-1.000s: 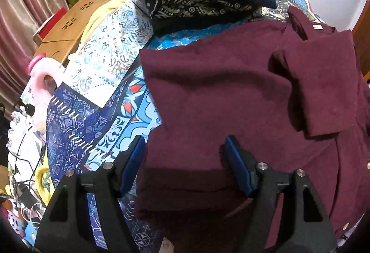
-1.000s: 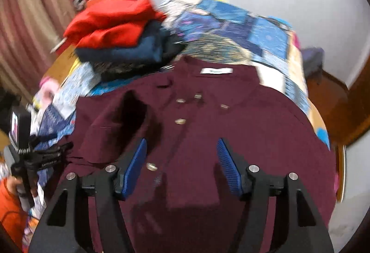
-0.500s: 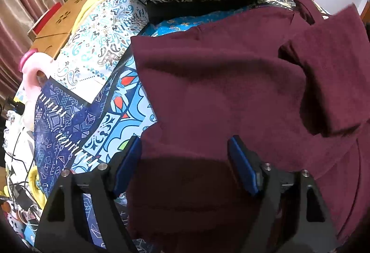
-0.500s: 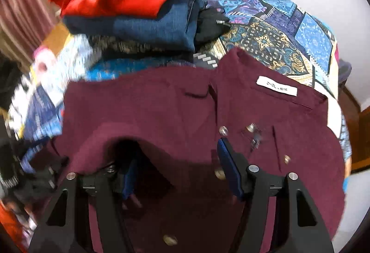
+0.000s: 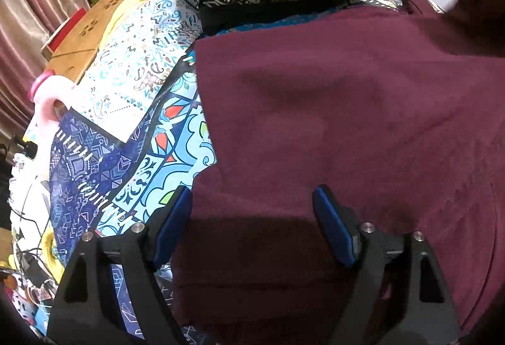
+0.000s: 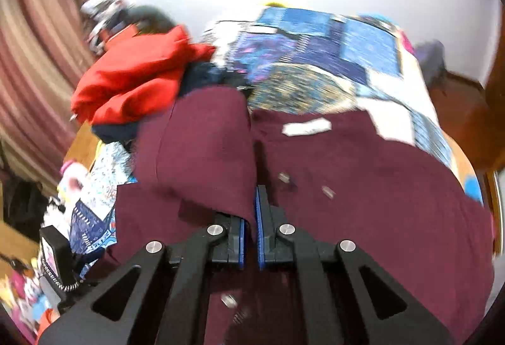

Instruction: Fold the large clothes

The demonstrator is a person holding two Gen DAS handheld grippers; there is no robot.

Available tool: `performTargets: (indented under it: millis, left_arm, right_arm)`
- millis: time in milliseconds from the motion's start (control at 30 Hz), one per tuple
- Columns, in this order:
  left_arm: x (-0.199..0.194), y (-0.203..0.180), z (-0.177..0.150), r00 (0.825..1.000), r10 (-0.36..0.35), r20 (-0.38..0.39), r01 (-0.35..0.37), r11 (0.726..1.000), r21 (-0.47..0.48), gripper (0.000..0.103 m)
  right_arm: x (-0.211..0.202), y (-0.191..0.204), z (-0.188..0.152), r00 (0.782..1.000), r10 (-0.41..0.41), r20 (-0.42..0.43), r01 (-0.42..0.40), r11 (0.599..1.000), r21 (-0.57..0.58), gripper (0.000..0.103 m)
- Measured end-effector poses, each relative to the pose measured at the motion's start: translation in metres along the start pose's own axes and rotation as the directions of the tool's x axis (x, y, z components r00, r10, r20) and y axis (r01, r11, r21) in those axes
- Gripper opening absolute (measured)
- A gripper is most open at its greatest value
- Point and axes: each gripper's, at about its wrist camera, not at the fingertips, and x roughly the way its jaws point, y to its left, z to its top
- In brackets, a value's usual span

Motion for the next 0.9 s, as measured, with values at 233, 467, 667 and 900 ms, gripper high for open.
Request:
performTargets:
  millis: [233,467,667,900]
  left_arm:
    - [-0.001,0.0,-0.002,1.0,0.013,-0.002,-0.012,1.0,0.005,0.08]
    - [-0.009,-0.004,0.004,0.999,0.045,-0.001,-0.045,0.999,0.028,0.079]
    - [-0.037,-0.01,0.018,0.997,0.02,0.074,-0.022,0.999,0.029,0.079]
    - [-0.064,-0.027,0.044,0.988,-0.026,0.152,0.018,0.998,0.057,0.079]
  right_arm:
    - [-0.023,-0.077,-0.051,0.987,-0.154,-0.036,0.158,0.968,0.196,0.005]
    - [-0.046,-0.121,-0.071,0.981,-0.176,-0.086,0.194,0.933,0.304,0.006]
    - [-0.046,-0.121,-0.056,0.996,-0.064,-0.054,0.08,0.928,0.365,0.053]
    - [-0.014,-0.125,-0.037,0.999,0.004,-0.054,0.021,0.891,0.454,0.054]
